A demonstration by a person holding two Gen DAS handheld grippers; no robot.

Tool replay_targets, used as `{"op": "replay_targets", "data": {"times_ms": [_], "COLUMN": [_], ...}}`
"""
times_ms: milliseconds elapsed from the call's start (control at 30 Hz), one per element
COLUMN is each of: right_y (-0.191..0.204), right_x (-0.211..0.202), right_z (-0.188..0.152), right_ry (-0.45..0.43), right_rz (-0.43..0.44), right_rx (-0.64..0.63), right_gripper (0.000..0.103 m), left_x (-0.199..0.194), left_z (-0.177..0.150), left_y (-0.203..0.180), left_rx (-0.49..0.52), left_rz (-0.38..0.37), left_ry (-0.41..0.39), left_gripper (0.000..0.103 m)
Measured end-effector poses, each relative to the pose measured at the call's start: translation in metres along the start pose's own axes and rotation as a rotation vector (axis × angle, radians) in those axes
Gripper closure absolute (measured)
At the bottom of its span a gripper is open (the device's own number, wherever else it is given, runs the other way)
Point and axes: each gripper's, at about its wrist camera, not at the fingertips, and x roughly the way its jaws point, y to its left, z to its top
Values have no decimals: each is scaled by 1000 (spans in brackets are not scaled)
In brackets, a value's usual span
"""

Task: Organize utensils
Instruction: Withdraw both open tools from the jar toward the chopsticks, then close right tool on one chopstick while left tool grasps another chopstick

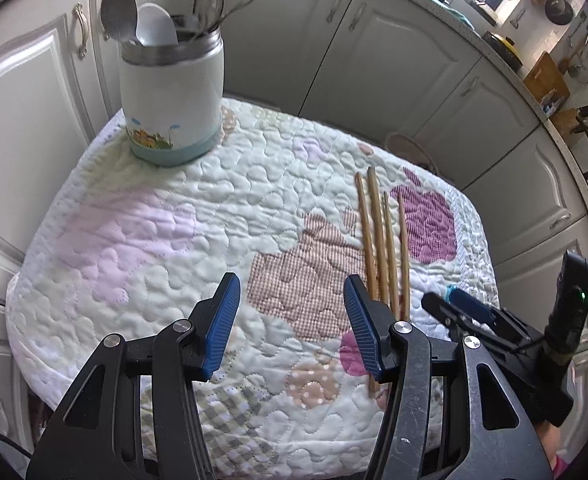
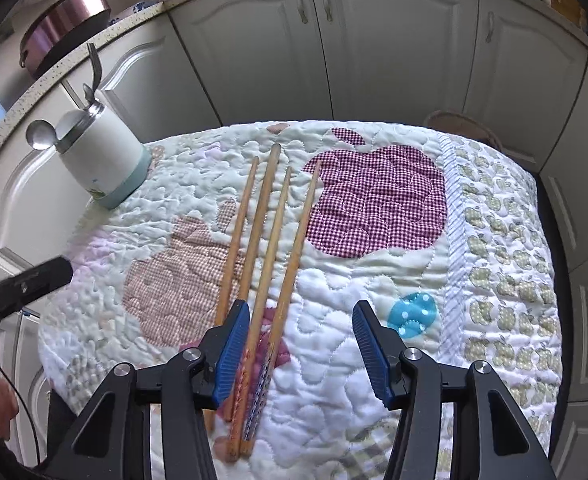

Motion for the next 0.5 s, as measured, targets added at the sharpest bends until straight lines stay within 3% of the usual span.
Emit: {"op": "replay_targets", "data": {"times_ms": [300, 500], "right_y": [4, 7], "right_x": [31, 49], "right_z": [26, 27], "right_ry": [34, 70], "right_rz": [-2, -28], "right_rx": [-21, -88], "right_gripper": [68, 87], "left_x": [12, 23], "left_z": [-4, -3], "left_y": [3, -1], "left_rx": [-14, -8], "left_rz": [-6, -22], "left_ry": [38, 68], "left_gripper": [49, 49]}}
